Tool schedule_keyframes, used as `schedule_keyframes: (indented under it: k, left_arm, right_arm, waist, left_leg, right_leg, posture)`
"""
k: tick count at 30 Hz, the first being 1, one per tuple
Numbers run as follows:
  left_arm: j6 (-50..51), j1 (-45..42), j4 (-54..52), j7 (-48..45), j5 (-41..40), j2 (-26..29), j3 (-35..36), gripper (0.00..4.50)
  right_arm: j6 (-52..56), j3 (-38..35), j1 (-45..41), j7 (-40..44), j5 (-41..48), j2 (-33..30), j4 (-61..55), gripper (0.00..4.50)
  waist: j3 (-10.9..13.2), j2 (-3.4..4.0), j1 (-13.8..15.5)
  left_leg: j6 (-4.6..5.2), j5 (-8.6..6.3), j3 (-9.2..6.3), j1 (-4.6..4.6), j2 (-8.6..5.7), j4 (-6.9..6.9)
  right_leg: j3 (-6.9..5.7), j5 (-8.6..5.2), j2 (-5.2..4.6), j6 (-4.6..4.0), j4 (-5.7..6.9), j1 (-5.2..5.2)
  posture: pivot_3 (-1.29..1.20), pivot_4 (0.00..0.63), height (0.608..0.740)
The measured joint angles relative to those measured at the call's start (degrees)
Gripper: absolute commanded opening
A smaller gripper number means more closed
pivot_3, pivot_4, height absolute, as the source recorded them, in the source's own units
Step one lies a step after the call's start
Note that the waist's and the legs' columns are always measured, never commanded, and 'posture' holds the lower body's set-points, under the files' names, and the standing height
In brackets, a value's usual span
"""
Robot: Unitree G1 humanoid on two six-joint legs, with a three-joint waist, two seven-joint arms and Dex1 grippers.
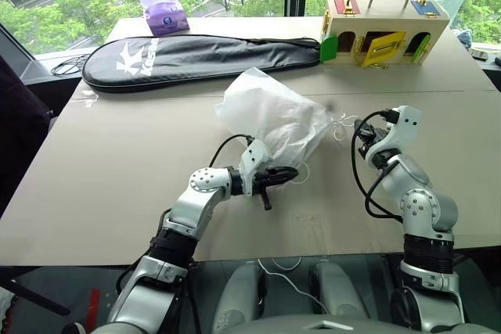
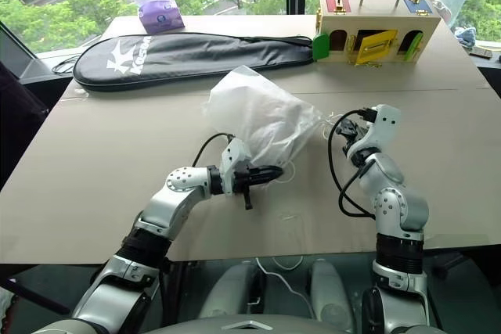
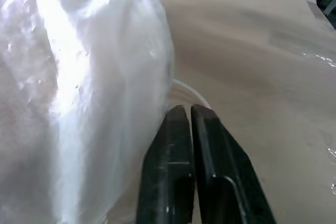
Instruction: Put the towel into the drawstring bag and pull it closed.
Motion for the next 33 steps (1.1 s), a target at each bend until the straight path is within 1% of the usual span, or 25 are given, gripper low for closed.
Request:
schedule_keyframes:
  k: [9, 10, 12, 14, 15, 16, 17, 24, 33]
  left_arm:
    - [-8.9, 0.6, 0.0, -1.1, 5.1, 2.8, -2.3, 0.04]
    - [-9.7, 0.2, 0.1, -1.0, 6.0, 3.0, -2.7, 0.28]
    - [-11.9, -0.8, 1.0, -0.3, 8.2, 3.8, -3.7, 0.93]
    - [-13.2, -1.6, 1.7, -0.3, 9.1, 4.0, -4.0, 1.83]
    - [-13.5, -1.7, 1.9, -0.7, 9.3, 4.0, -4.1, 2.41]
    - [-14.0, -1.8, 2.3, -0.8, 9.3, 4.0, -4.2, 2.89]
    - [-14.0, -1.9, 2.4, -0.8, 9.4, 4.0, -4.2, 3.30]
    - [-14.2, -3.1, 4.1, -2.7, 9.2, 4.2, -4.3, 3.30]
    - [-12.4, -3.3, 3.8, -9.1, 7.2, 6.4, -4.6, 3.30]
  right_arm:
    - [0.0, 0.0, 0.0, 0.0, 0.0, 0.0, 0.0, 0.00]
    - [0.0, 0.0, 0.0, 0.0, 0.0, 0.0, 0.0, 0.00]
    - [0.0, 0.1, 0.0, 0.0, 0.0, 0.0, 0.0, 0.00]
    - [0.0, 0.1, 0.0, 0.0, 0.0, 0.0, 0.0, 0.00]
    - [0.0, 0.1, 0.0, 0.0, 0.0, 0.0, 0.0, 0.00]
    - [0.0, 0.1, 0.0, 0.0, 0.0, 0.0, 0.0, 0.00]
    - [0.0, 0.2, 0.0, 0.0, 0.0, 0.0, 0.0, 0.00]
    - [0.0, 0.5, 0.0, 0.1, 0.0, 0.0, 0.0, 0.00]
    - [0.0, 0.5, 0.0, 0.1, 0.0, 0.0, 0.0, 0.00]
  waist:
    - [0.0, 0.00, 0.0]
    - [0.0, 0.00, 0.0]
    - [0.0, 0.01, 0.0]
    - [-0.1, 0.04, 0.0]
    - [-0.1, 0.05, 0.0]
    - [-0.1, 0.06, 0.0]
    - [-0.1, 0.06, 0.0]
    - [-0.1, 0.07, -0.1]
    - [-0.1, 0.09, -0.2]
  left_leg:
    - [0.00, 0.00, 0.00, 0.01, 0.01, -0.01]
    - [0.00, 0.00, 0.00, 0.01, 0.01, -0.01]
    - [0.00, 0.00, 0.00, 0.03, 0.01, -0.01]
    - [0.00, 0.00, 0.00, 0.05, 0.01, -0.01]
    - [0.00, 0.00, 0.00, 0.05, 0.01, -0.01]
    - [0.00, 0.00, -0.01, 0.03, 0.01, -0.01]
    - [0.00, 0.00, -0.01, 0.04, 0.01, -0.01]
    - [0.00, 0.00, -0.01, 0.05, 0.01, -0.01]
    - [0.00, 0.00, -0.01, 0.07, 0.03, -0.03]
  right_leg:
    - [0.01, 0.00, -0.01, 0.00, -0.02, 0.01]
    - [0.01, 0.00, -0.01, 0.00, -0.02, 0.01]
    - [0.01, 0.00, 0.00, 0.00, -0.01, 0.02]
    - [0.00, 0.00, 0.00, 0.00, 0.00, 0.02]
    - [0.01, 0.00, 0.00, 0.00, 0.00, 0.02]
    - [-0.01, 0.00, 0.00, 0.00, 0.00, 0.02]
    - [-0.01, 0.00, 0.00, 0.00, -0.01, 0.02]
    - [-0.01, 0.00, 0.00, 0.00, 0.00, 0.03]
    - [-0.01, 0.00, 0.01, 0.00, 0.00, 0.03]
  posture:
    - [0.00, 0.150, 0.740]
    - [0.00, 0.150, 0.740]
    - [0.00, 0.150, 0.740]
    - [0.00, 0.150, 0.740]
    - [0.00, 0.150, 0.740]
    - [0.00, 0.150, 0.740]
    - [0.00, 0.150, 0.740]
    - [0.00, 0.150, 0.740]
    - [0.00, 0.150, 0.740]
